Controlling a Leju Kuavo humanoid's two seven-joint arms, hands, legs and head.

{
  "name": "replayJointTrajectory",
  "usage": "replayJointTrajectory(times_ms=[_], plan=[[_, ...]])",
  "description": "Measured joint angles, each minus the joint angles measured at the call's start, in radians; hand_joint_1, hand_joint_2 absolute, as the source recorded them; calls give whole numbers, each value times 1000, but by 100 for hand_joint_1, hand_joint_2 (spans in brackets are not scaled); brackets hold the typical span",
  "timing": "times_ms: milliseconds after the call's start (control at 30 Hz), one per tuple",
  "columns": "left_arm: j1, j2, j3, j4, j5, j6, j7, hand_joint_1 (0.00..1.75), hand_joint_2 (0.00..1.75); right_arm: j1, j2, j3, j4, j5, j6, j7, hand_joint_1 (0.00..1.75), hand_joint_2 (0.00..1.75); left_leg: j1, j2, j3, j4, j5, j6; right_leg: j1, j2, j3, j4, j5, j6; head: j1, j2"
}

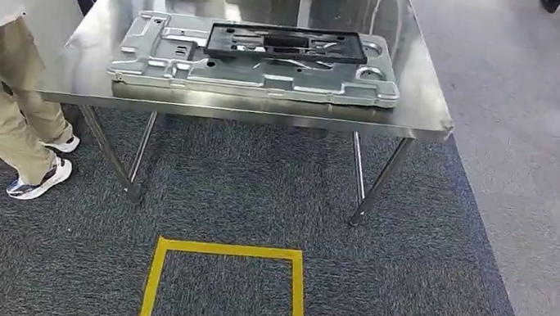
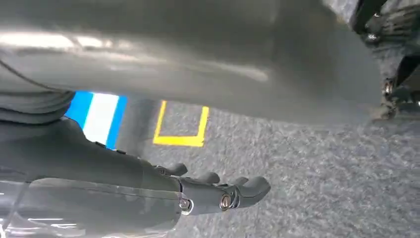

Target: Take the parts from the cabinet and place them on the table.

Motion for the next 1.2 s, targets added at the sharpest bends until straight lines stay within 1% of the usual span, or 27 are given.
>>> replayJointTrajectory(times_ms=[67,100,133,167,200,267,300,333,433,467,500,533,600,633,667,700,767,800,833,900,967,1000,1033,1100,1133,1167,1200], plan=[[0,0,0,0,-1,0,-1,0,0,1,0,-1,2,0,1,-11,0,0,-3,0,-31,2,23,11,-1,1,-35,133,-134,7,6,0],[1,0,0,0,-2,0,-1,0,0,1,0,-1,2,0,0,-17,0,0,-5,1,-47,3,34,12,-2,1,-52,211,-177,10,5,0],[1,0,0,0,-2,0,-1,0,0,1,0,-2,2,0,0,-21,0,0,-7,2,-62,8,45,11,-2,1,-59,269,-187,13,6,0],[1,0,0,0,-2,0,-1,0,0,1,0,-4,2,0,0,-23,0,0,-8,2,-80,13,54,10,-1,1,-51,291,-167,14,5,0],[0,0,0,0,-4,0,-2,0,0,0,0,-5,2,0,0,-27,0,0,-8,2,-99,20,63,8,-1,1,-22,272,-127,13,6,0],[0,0,0,0,-6,0,-2,0,0,-1,0,-7,2,0,0,-33,0,0,-7,2,-131,37,78,3,-1,1,92,125,-71,6,6,0],[-1,-1,0,0,-6,0,-3,0,0,-4,0,-7,2,0,0,-36,0,0,-8,2,-141,48,83,0,0,1,166,27,-89,-1,5,0],[0,-1,-1,0,-6,0,-3,0,0,-6,0,-7,2,0,0,-37,0,0,-13,1,-150,57,87,-5,7,2,210,-54,-118,-7,6,0],[0,-1,0,0,-6,0,-3,0,0,-6,1,-9,2,0,0,-40,0,0,-8,3,-156,51,115,-23,13,1,196,-54,-111,-29,5,0],[3,-1,0,0,-5,0,-3,0,0,-4,2,-10,4,2,0,-41,0,0,-12,2,-163,52,120,-30,3,-3,185,-63,-94,-38,7,0],[3,0,0,0,-3,1,-3,0,0,-7,2,-10,4,6,0,-41,0,0,-7,-5,-175,68,82,-36,2,-5,172,-63,-81,-45,5,0],[6,-2,1,0,-1,2,-3,0,0,-7,1,-11,4,8,0,-42,0,0,-4,-6,-188,112,19,-40,2,-6,157,-63,-70,-52,-3,0],[6,-2,1,0,-1,7,-2,0,0,-4,1,-15,4,8,0,-42,0,0,1,-6,-221,260,-89,-50,5,-5,129,-62,-51,-53,-3,0],[6,-2,1,0,-1,10,0,0,0,-2,1,-17,4,5,1,-42,0,0,3,-6,-233,329,-106,-54,6,-6,113,-61,-41,-52,-4,0],[7,-2,1,0,-1,14,4,0,0,-2,1,-21,4,-3,2,-42,0,0,5,-6,-231,361,-89,-56,6,-6,101,-58,-33,-51,-5,0],[7,-2,2,0,-1,18,10,0,0,-3,2,-26,5,-11,5,-42,0,0,6,-6,-212,357,-48,-56,5,-6,86,-53,-24,-49,-5,0],[7,-2,2,0,-1,19,17,0,0,-3,3,-34,5,-19,7,-43,0,0,7,-6,-121,243,23,-54,4,-5,61,-41,-13,-42,-6,0],[5,-2,2,0,-1,20,19,0,0,-3,3,-37,5,-25,9,-47,0,175,7,-6,-53,148,20,-51,4,-5,54,-34,-9,-37,-6,0],[2,-2,2,0,-1,23,23,0,0,-3,3,-42,5,-32,15,-54,0,175,3,-6,7,61,-13,-45,8,-5,47,-26,-7,-32,-6,0],[-2,-2,3,0,-1,25,28,0,0,-5,4,-56,5,-42,20,-64,0,175,0,-6,13,18,-41,-32,9,-6,39,-19,5,-18,-5,0],[3,-2,4,0,-1,25,31,0,0,-6,4,-63,5,-48,24,-72,0,175,2,-5,6,15,-30,-16,9,-7,37,-22,16,-6,-5,0],[4,-4,4,0,-1,25,32,0,0,-5,2,-68,5,-50,25,-75,0,175,5,-2,4,12,-20,-9,3,-4,32,-7,4,-1,-4,0],[3,-4,4,0,-1,25,31,0,0,-5,3,-74,5,-50,24,-77,0,175,4,-2,-3,12,-15,-1,3,-3,12,37,-39,3,0,0],[3,-4,4,0,-1,24,31,0,0,-2,3,-77,6,-50,26,-79,0,175,-1,-1,-17,12,-4,6,1,-2,-50,193,-133,8,1,0],[3,-4,5,0,-1,21,31,0,0,0,3,-78,6,-50,26,-82,0,175,-3,-1,-24,14,0,7,1,-2,-77,268,-164,10,0,0],[4,-4,5,0,-1,21,31,0,0,0,3,-80,6,-50,27,-87,0,175,-5,-1,-30,16,4,6,1,-2,-85,301,-170,10,1,0],[5,-4,5,0,-1,20,31,0,0,1,3,-82,6,-50,32,-91,0,175,-6,-1,-34,18,5,6,1,-2,-68,282,-155,9,0,0]])
